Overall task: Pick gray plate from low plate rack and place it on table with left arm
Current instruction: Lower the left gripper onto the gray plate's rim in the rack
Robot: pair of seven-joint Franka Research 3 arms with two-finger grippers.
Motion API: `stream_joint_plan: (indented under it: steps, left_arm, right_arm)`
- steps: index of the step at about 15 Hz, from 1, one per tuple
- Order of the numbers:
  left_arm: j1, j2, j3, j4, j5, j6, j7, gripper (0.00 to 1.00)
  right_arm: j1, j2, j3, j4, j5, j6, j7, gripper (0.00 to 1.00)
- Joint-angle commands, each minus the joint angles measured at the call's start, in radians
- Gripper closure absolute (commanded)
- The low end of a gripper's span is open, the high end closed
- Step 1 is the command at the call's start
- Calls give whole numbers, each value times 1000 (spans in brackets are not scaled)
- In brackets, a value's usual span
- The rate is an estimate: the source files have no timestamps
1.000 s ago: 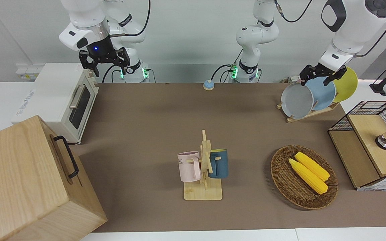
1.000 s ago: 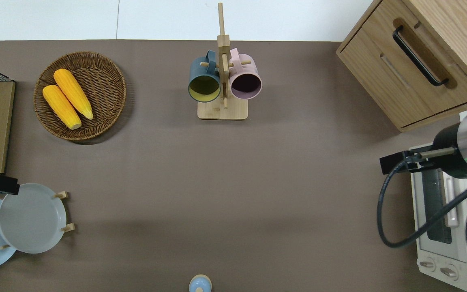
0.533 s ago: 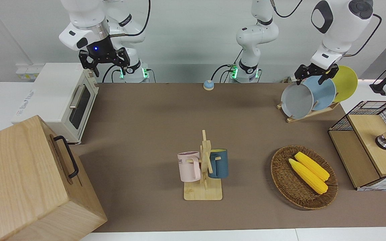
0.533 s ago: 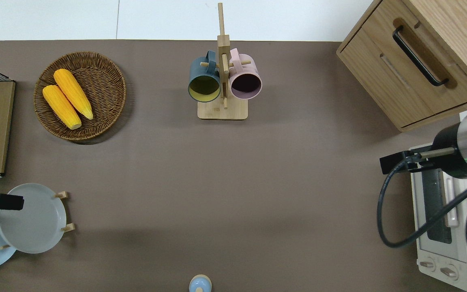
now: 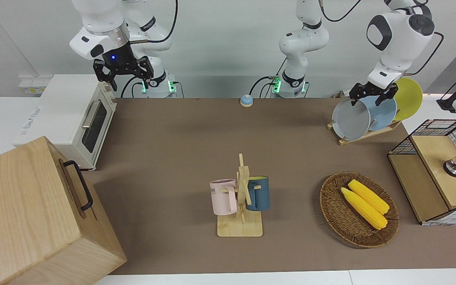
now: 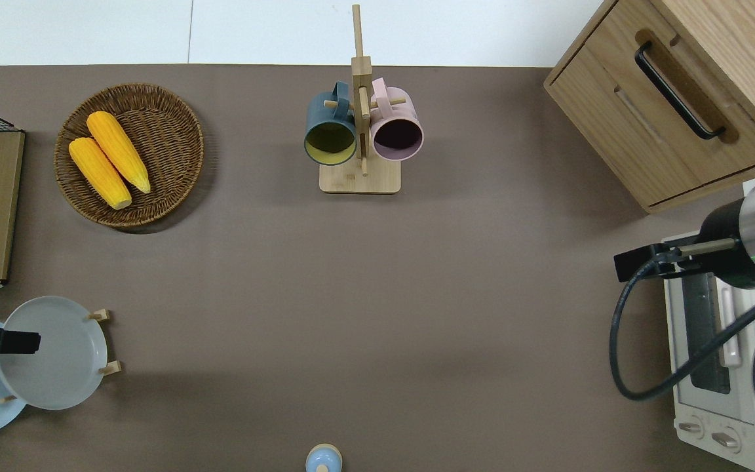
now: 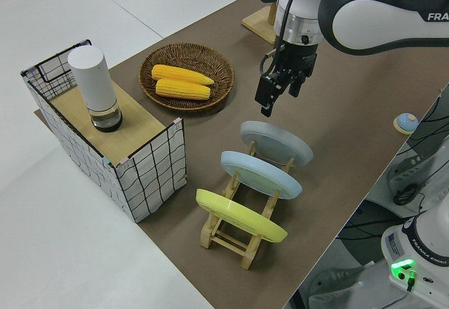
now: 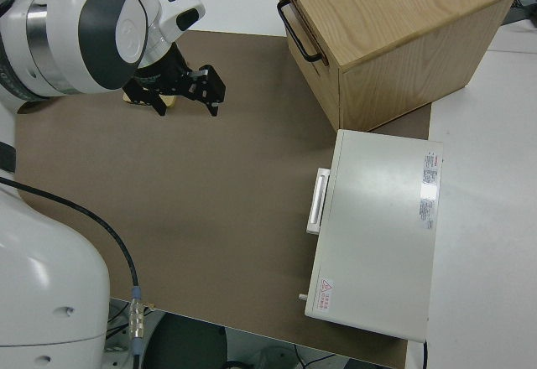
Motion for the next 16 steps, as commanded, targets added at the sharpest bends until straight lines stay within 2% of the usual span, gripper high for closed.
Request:
stream_joint_plan:
  steps: [1, 8, 14, 15, 16]
  left_arm:
    - [9, -65, 3, -122, 33, 94, 13, 2]
    - [37, -69, 5, -239, 50, 236, 19, 2]
    - [43, -66, 5, -250, 50, 248, 22, 13]
    - [43, -65, 5, -250, 50, 250, 22, 92]
    - [43, -65, 5, -250, 50, 250, 22, 211]
  right_arm:
    - [-10, -2, 6, 6, 10, -14, 0, 11]
    - [-10, -2, 6, 6, 10, -14, 0, 11]
    - [-10, -2, 6, 6, 10, -14, 0, 11]
    - [-10, -2, 6, 6, 10, -14, 0, 13]
    - [-10, -2, 6, 6, 10, -14, 0, 11]
